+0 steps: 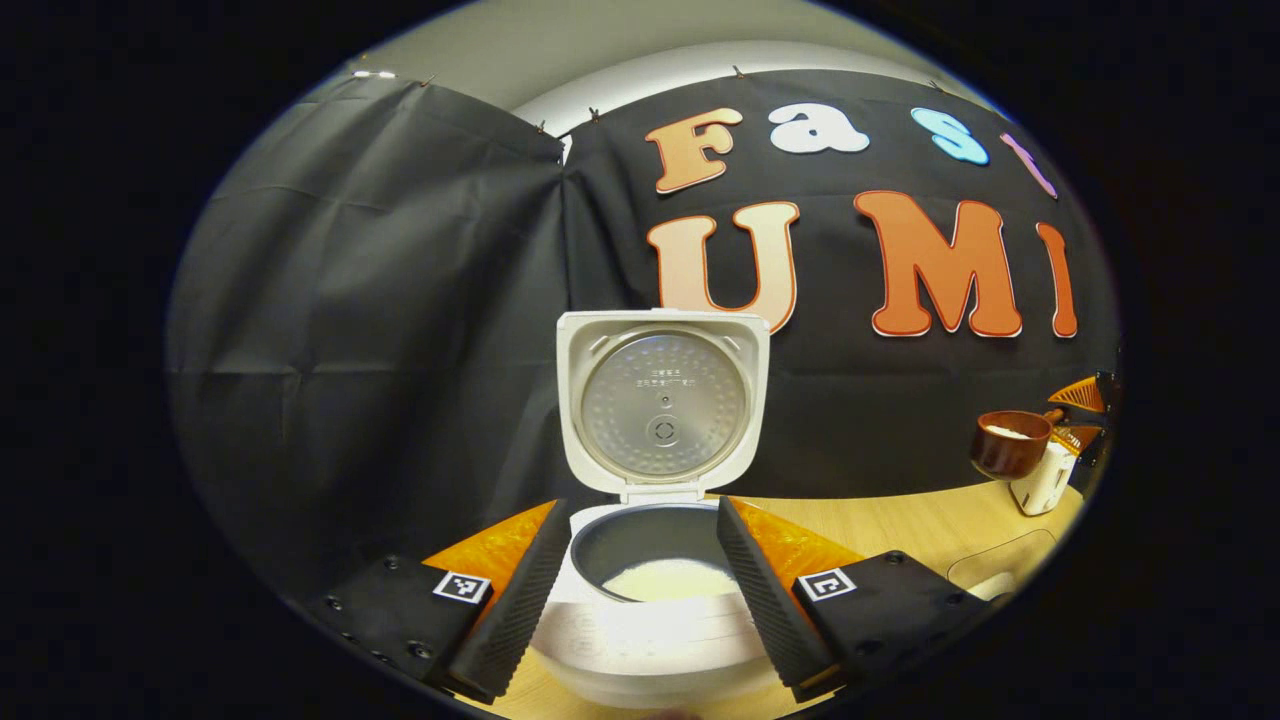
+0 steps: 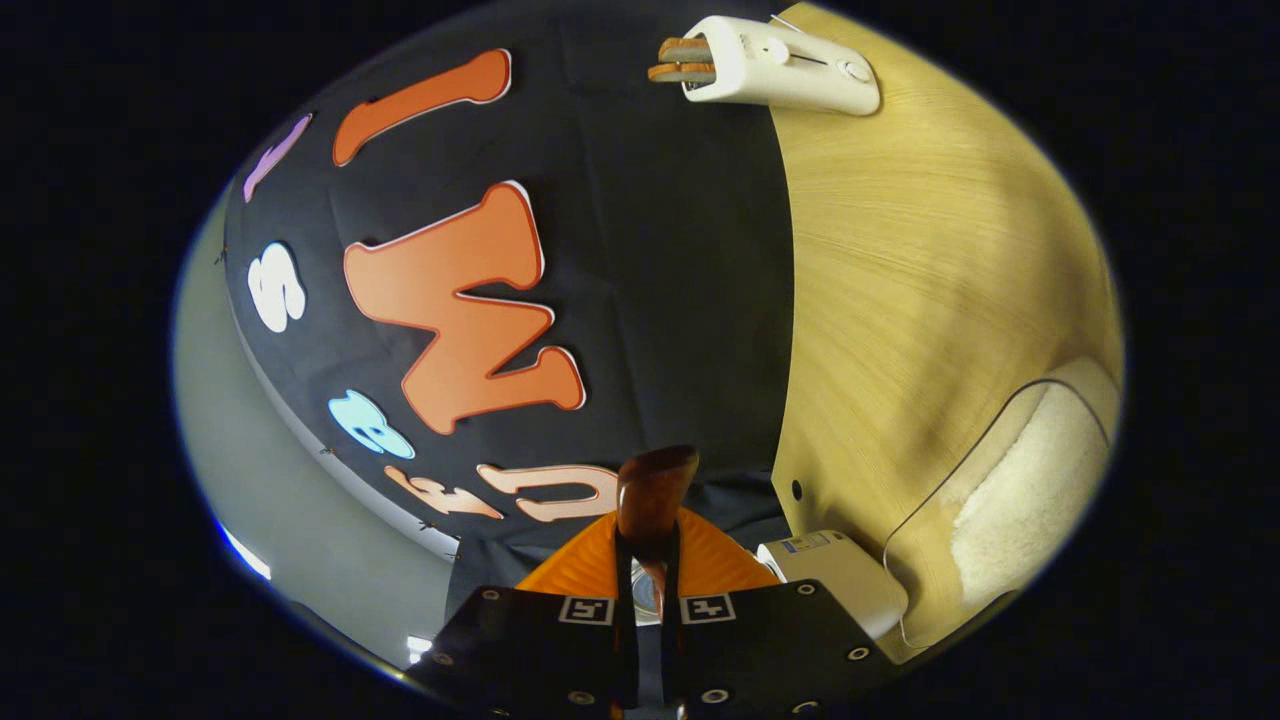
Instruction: Close the left gripper, press the button to open the rice cooker; take a wooden spoon from the chopstick holder with the right hand, scoop a spoonful of rice and pour it into the rice cooker, then put the wooden spoon back into the chopstick holder.
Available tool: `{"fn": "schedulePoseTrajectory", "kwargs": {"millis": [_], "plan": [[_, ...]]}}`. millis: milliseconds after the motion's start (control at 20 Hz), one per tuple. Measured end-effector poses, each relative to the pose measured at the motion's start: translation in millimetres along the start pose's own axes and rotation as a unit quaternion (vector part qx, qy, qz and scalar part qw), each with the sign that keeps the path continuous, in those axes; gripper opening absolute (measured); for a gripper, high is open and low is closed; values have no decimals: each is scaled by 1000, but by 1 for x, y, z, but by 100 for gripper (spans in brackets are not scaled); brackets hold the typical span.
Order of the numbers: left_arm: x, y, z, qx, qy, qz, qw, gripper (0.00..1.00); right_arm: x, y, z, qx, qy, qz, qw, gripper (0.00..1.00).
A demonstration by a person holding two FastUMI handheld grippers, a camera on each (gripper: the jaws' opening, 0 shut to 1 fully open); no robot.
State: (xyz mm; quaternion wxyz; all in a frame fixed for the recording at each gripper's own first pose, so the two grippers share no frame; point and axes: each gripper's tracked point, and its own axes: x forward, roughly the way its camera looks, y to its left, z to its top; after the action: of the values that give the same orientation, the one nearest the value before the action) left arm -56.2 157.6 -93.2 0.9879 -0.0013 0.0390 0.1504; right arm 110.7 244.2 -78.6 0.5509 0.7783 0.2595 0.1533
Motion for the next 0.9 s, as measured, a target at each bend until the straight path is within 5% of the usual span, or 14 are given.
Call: {"fn": "schedulePoseTrajectory", "kwargs": {"millis": [400,500,900], "plan": [[-10,38,-20,-12,19,33,999,99,58,39,-58,-62,15,-1,998,10],[-14,55,-20,-9,15,51,999,94,75,45,-71,-83,14,-8,996,9],[-26,113,-29,6,15,108,994,94,158,34,-136,-195,47,-42,979,9]]}}
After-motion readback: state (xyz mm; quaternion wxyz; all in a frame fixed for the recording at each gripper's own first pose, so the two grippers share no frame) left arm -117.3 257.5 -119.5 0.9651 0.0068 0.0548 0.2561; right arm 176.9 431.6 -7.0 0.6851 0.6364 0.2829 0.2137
